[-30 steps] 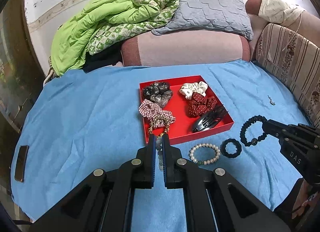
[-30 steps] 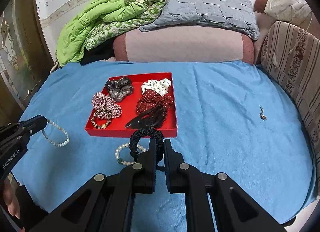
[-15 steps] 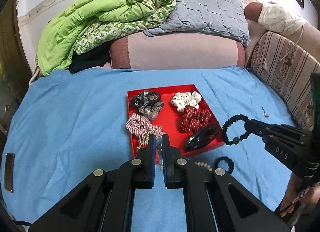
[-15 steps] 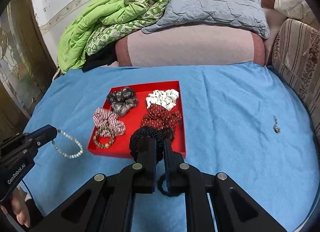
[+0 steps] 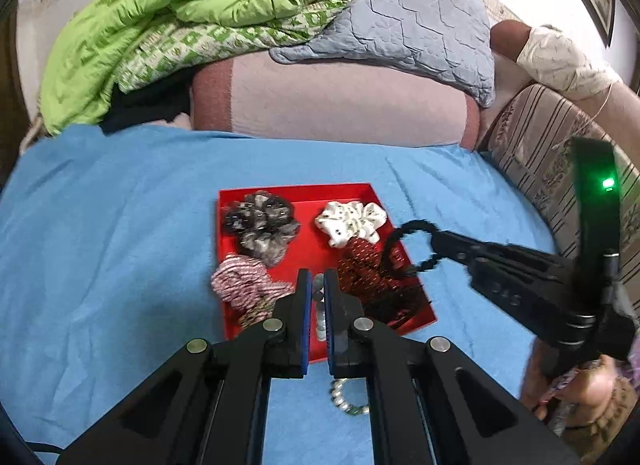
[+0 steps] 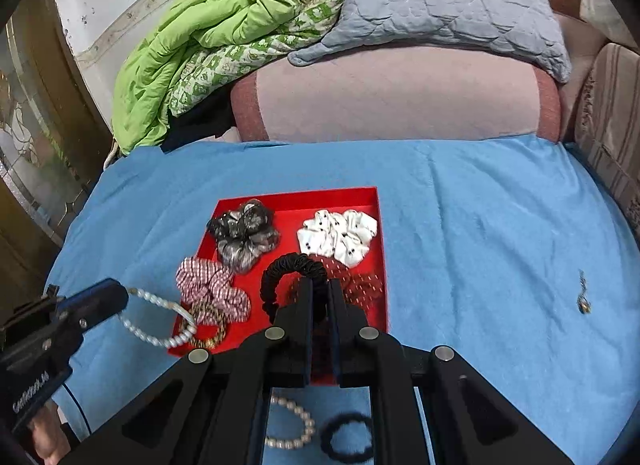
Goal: Organize jewelry
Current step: 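Carry the bead bracelet with the left tool while the right tool carries the hair tie into the tray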
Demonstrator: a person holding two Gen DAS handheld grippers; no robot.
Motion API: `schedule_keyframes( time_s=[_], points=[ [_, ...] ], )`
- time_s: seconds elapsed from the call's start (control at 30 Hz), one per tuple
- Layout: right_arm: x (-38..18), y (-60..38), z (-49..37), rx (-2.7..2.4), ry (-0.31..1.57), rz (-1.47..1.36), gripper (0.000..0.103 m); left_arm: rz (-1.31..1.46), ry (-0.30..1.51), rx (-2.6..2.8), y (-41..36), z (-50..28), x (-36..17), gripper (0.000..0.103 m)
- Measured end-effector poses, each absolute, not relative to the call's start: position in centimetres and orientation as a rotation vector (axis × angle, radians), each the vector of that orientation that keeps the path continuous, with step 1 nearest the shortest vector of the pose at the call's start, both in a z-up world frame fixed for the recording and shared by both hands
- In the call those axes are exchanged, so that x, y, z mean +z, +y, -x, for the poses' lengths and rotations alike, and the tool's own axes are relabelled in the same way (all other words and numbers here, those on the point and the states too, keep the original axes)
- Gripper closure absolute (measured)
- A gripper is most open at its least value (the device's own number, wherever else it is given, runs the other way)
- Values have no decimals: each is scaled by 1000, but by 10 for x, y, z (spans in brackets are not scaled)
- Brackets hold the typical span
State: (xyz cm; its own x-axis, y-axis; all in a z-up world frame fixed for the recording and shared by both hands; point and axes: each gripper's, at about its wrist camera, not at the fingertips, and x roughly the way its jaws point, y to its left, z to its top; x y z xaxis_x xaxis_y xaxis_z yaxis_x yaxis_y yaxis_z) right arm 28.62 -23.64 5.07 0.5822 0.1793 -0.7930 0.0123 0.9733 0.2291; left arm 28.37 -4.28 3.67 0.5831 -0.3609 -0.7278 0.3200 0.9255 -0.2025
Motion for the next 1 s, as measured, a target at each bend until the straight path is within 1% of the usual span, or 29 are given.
schedule_keyframes(
  time_s=[0.2, 0.4, 0.67, 1.0],
  points=[
    [35, -237, -317, 127, 988, -258, 95, 97, 877, -407, -39, -307, 29, 97],
    [15, -235, -345, 154, 1030, -301, 95, 106, 918, -408, -47, -328, 7, 97],
    [-11, -221, -376, 172, 1091, -291, 95, 78, 963, -395, -62, -338, -28, 97],
    [-44, -207, -410, 157, 1166, -278, 95, 51, 989, -380, -72, -348, -54, 97]
  ],
)
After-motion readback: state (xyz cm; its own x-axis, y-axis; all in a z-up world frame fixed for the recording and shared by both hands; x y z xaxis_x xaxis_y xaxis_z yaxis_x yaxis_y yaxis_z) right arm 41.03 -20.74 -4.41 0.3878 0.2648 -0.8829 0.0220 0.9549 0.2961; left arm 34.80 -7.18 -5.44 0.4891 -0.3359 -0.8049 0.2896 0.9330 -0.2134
